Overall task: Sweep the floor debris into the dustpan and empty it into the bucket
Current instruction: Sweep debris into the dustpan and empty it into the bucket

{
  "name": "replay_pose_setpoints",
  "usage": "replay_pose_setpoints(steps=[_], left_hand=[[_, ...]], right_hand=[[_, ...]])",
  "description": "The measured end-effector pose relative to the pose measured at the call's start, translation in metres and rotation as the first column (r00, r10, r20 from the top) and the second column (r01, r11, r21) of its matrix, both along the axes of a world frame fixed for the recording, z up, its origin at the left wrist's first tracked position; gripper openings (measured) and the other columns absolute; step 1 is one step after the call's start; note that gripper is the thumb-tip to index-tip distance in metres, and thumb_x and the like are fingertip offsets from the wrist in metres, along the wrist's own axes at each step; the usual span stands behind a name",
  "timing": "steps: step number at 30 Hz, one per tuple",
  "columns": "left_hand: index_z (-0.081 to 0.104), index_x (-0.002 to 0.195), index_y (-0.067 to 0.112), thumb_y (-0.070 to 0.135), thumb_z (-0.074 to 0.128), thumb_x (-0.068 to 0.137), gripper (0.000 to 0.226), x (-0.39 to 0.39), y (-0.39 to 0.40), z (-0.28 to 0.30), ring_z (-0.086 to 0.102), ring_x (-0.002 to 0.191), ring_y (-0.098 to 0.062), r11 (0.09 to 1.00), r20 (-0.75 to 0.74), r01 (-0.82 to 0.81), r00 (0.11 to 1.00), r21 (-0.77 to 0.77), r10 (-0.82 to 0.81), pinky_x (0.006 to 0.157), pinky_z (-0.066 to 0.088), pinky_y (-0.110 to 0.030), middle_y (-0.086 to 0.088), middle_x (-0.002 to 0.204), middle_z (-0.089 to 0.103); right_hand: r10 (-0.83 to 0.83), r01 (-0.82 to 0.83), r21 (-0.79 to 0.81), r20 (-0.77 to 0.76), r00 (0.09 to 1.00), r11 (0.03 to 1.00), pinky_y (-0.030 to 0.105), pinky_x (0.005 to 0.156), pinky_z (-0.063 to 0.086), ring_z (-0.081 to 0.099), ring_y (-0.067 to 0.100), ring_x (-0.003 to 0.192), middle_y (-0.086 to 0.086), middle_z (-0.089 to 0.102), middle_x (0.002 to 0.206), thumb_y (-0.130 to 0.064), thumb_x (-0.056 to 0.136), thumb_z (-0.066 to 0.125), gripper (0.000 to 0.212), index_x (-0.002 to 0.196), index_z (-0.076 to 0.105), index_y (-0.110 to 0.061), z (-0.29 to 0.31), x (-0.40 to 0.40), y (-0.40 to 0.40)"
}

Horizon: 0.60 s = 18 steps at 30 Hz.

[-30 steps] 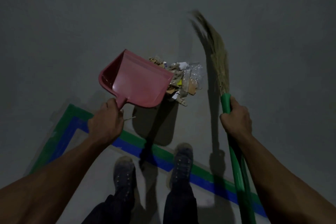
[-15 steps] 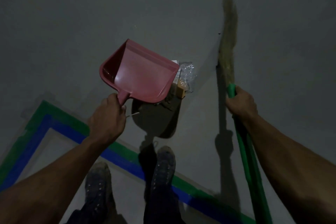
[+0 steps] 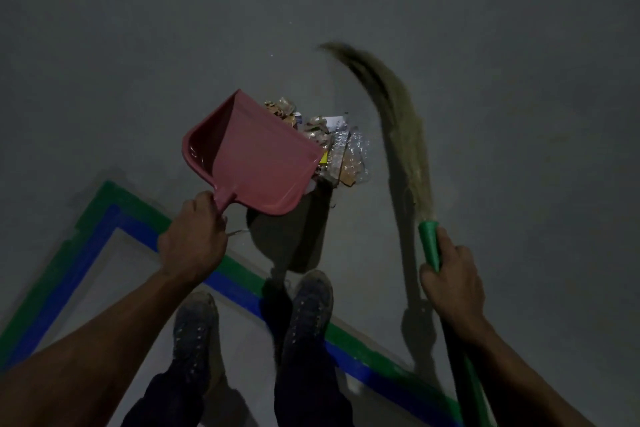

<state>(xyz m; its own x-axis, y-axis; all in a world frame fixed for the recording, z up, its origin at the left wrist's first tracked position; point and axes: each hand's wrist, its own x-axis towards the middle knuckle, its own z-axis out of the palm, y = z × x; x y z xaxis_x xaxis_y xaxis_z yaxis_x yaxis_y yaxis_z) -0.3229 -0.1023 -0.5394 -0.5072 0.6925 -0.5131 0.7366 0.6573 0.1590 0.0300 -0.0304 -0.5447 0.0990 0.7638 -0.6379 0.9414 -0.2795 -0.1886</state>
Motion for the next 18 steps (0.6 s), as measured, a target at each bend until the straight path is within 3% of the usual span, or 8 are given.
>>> replay_pose_setpoints(steps=[5, 7, 13, 18], left_hand=[[0.046, 0.109, 0.006, 0.020, 0.050, 0.096, 0.019, -0.008, -0.026, -0.002, 0.052, 0.083, -0.031, 1.000, -0.004, -0.010, 1.000, -0.017, 0.010, 0.066, 0.044, -0.042, -0.019, 0.104, 0.055], [0.047, 0.111, 0.007, 0.021, 0.049, 0.096, 0.020, -0.011, -0.037, -0.004, 0.054, 0.085, -0.033, 0.999, -0.017, -0.031, 0.999, -0.033, 0.031, 0.065, 0.041, -0.040, -0.020, 0.106, 0.055], [0.046, 0.114, 0.005, 0.017, 0.050, 0.094, 0.024, -0.022, -0.074, 0.001, 0.056, 0.084, -0.036, 0.998, -0.003, -0.027, 1.000, -0.052, 0.027, 0.065, 0.042, -0.041, -0.021, 0.107, 0.055], [0.047, 0.113, 0.004, 0.016, 0.050, 0.095, 0.021, -0.043, -0.104, 0.014, 0.050, 0.078, -0.030, 0.998, 0.000, 0.000, 1.000, -0.063, 0.000, 0.062, 0.038, -0.040, -0.019, 0.101, 0.054]], right_hand=[[-0.018, 0.018, -0.020, 0.007, 1.000, 1.000, 0.038, 0.075, 0.052, 0.061, 0.036, 0.089, 0.017, 0.056, 0.108, -0.016, 0.083, 0.055, 0.072, 0.151, 0.032, -0.028, -0.021, -0.021, 0.043], [0.054, -0.052, -0.054, 0.032, 0.998, 0.997, 0.038, 0.076, 0.050, 0.060, 0.039, 0.094, 0.017, 0.054, 0.108, -0.019, 0.082, 0.057, 0.065, 0.144, 0.040, -0.028, -0.028, -0.038, 0.041], [0.224, -0.215, -0.123, 0.070, 0.972, 0.969, 0.034, 0.067, 0.039, 0.043, 0.027, 0.075, 0.006, 0.034, 0.099, -0.021, 0.085, 0.056, 0.062, 0.142, 0.035, -0.031, -0.024, -0.070, -0.011], [0.114, -0.112, -0.023, 0.066, 0.991, 0.993, 0.031, 0.066, 0.039, 0.046, 0.026, 0.076, 0.007, 0.040, 0.102, -0.016, 0.084, 0.056, 0.073, 0.150, 0.029, -0.032, 0.000, -0.061, -0.048]])
